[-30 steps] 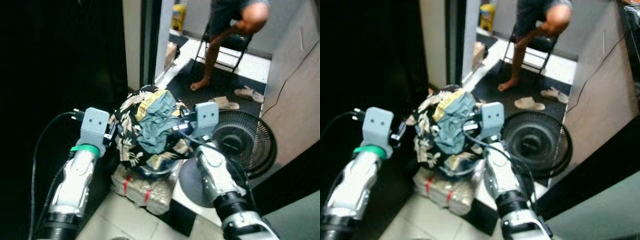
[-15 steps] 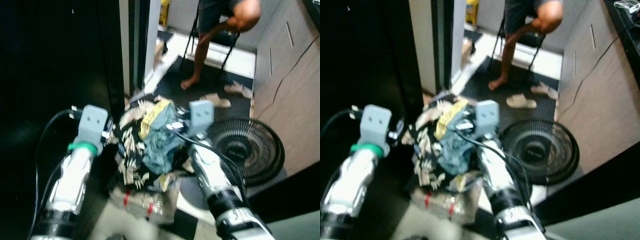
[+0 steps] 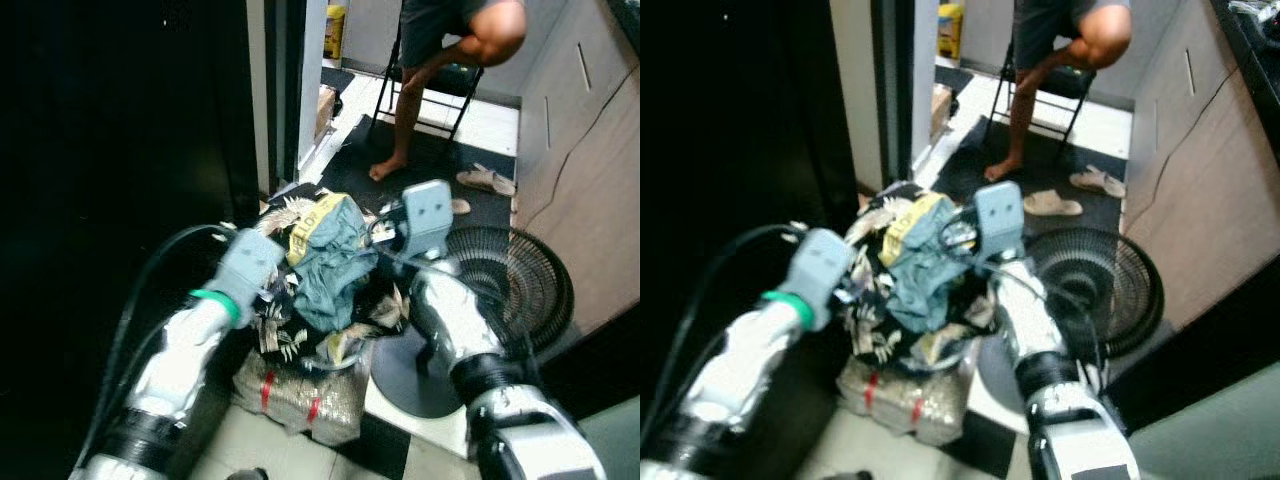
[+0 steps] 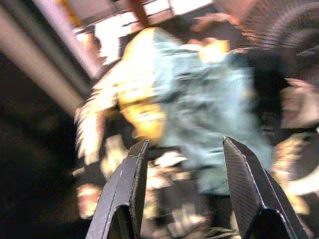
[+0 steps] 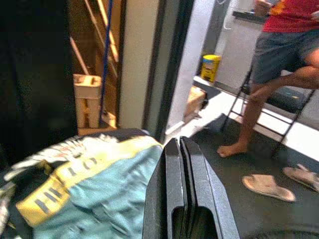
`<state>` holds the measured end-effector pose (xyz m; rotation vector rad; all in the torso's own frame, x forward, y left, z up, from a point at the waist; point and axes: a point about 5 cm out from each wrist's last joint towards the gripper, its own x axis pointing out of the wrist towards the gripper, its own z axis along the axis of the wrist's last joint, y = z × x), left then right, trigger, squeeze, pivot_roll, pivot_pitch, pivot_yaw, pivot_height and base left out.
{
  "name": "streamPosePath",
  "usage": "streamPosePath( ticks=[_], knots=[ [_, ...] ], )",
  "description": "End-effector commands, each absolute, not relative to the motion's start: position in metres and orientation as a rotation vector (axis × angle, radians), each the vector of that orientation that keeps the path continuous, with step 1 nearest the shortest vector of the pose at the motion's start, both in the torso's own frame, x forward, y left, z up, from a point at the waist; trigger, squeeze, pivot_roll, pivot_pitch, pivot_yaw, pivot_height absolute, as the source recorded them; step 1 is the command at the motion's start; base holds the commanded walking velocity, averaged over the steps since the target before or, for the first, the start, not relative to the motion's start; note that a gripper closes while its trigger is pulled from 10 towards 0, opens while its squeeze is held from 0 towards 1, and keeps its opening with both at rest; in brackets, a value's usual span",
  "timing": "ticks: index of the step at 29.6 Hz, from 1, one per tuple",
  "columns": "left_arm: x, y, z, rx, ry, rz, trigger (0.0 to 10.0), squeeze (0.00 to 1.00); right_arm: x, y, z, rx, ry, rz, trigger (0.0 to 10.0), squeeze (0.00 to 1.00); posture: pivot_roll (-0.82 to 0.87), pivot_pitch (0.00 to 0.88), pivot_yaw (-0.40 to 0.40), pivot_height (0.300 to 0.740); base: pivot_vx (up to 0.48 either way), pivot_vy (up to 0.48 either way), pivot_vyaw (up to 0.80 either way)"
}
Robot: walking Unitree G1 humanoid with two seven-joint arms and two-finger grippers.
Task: Clothes washing
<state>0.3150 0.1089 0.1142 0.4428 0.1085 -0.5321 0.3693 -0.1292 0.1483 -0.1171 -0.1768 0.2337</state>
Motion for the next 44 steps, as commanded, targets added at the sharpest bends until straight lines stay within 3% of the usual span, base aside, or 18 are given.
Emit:
streamPosePath(
  ticks=[1,3,11,20,26,30,39,42,44],
  knots=[
    [0.316,0.105,0.113,0.487,0.111,-0.557,10.0,0.0,0.369,-0.129,0.142,-0.113,-0.139,0.246,10.0,0.0,0.06,0.002,-0.002,0.74,0.0,0.0,0.0],
    [0.313,0.095,0.107,0.554,0.126,-0.635,10.0,0.0,0.371,-0.128,0.146,-0.088,-0.15,0.251,10.0,0.0,0.06,0.003,-0.001,0.74,0.0,0.0,0.0],
    [0.313,0.099,0.084,0.59,0.256,-0.613,10.0,0.0,0.37,-0.118,0.139,-0.089,-0.136,0.276,10.0,0.0,0.07,0.007,-0.004,0.74,0.0,0.0,0.0],
    [0.353,0.151,0.099,0.61,0.307,-0.308,10.0,0.0,0.367,-0.105,0.134,-0.117,-0.151,0.262,10.0,0.0,0.09,0.022,-0.006,0.74,0.0,0.0,0.0],
    [0.361,0.164,0.137,0.475,0.107,-0.241,10.0,0.0,0.371,-0.112,0.149,-0.099,-0.218,0.227,10.0,0.0,0.08,0.019,-0.006,0.74,0.0,0.0,0.0],
    [0.346,0.15,0.151,0.313,0.008,-0.291,10.0,0.0,0.365,-0.108,0.152,-0.099,-0.263,0.262,10.0,0.0,0.07,0.017,-0.003,0.74,0.0,0.0,0.0],
    [0.321,0.129,0.135,0.26,0.044,-0.371,10.0,0.0,0.325,-0.085,0.069,-0.245,0.052,0.543,10.0,0.0,0.07,0.009,-0.012,0.74,0.0,0.0,0.0],
    [0.322,0.129,0.133,0.256,0.046,-0.367,10.0,0.0,0.322,-0.086,0.062,-0.223,0.08,0.529,10.0,0.0,0.07,0.008,-0.012,0.74,0.0,0.0,0.0],
    [0.324,0.136,0.129,0.264,0.065,-0.327,10.0,0.0,0.323,-0.091,0.051,-0.086,0.172,0.406,10.0,0.0,0.07,0.003,-0.014,0.74,0.0,0.0,0.0]
  ],
)
